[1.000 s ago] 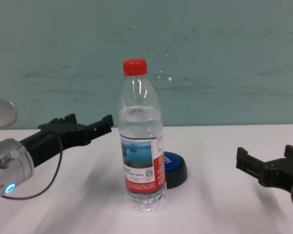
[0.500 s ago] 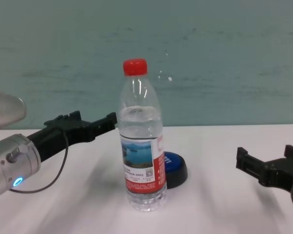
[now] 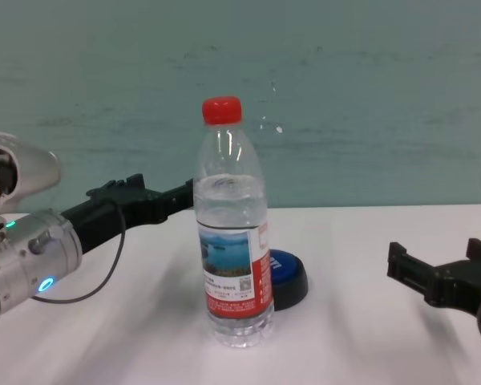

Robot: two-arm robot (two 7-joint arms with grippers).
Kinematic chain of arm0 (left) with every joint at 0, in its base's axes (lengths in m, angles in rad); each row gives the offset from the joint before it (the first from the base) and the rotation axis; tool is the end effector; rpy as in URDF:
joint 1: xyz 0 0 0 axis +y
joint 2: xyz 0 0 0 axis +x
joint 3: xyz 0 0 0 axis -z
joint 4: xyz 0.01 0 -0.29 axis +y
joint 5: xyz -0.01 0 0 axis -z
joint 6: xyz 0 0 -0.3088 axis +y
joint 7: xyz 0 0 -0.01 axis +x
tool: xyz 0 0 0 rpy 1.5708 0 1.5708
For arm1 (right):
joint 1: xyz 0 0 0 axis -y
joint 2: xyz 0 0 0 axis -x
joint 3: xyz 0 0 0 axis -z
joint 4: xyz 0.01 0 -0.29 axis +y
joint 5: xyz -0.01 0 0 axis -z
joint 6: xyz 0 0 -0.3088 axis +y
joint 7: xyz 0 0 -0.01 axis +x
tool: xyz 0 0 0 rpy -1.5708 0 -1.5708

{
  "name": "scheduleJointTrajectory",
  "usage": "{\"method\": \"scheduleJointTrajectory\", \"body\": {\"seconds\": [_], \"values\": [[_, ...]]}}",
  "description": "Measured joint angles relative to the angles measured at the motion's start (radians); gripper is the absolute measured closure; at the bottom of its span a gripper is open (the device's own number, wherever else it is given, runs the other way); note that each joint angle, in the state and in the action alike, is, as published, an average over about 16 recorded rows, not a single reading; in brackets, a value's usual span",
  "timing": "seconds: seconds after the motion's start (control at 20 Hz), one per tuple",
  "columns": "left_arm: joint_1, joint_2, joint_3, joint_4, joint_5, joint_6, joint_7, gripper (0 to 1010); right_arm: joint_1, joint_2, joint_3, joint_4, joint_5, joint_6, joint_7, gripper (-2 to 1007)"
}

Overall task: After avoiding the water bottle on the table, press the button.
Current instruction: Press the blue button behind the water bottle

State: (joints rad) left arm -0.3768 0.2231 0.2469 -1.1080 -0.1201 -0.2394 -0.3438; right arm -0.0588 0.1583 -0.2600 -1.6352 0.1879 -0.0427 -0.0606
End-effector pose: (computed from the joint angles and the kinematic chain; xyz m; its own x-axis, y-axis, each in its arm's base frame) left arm 0.4263 0.0279 -0.3087 0.4595 0.8656 0.1988 -0.8787 0.4756 -0.0399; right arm 0.3002 0.0394 -0.3070 0.2027 -0.9779 -0.0508 0.9792 0.2027 0.0060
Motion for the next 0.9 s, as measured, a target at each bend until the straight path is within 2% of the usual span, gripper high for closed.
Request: {"method": "scheduleJointTrajectory", "body": {"seconds": [0.35, 0.9], "values": [[-0.017, -0.01, 0.01, 0.017, 0.005, -0.004, 0.001, 0, 0.0, 0.0, 0.0, 0.0, 0.0, 0.0, 0.0, 1], [-0.022, -0.019, 0.019, 0.021, 0.013, -0.01, 0.008, 0, 0.0, 0.0, 0.0, 0.0, 0.0, 0.0, 0.0, 1]]}}
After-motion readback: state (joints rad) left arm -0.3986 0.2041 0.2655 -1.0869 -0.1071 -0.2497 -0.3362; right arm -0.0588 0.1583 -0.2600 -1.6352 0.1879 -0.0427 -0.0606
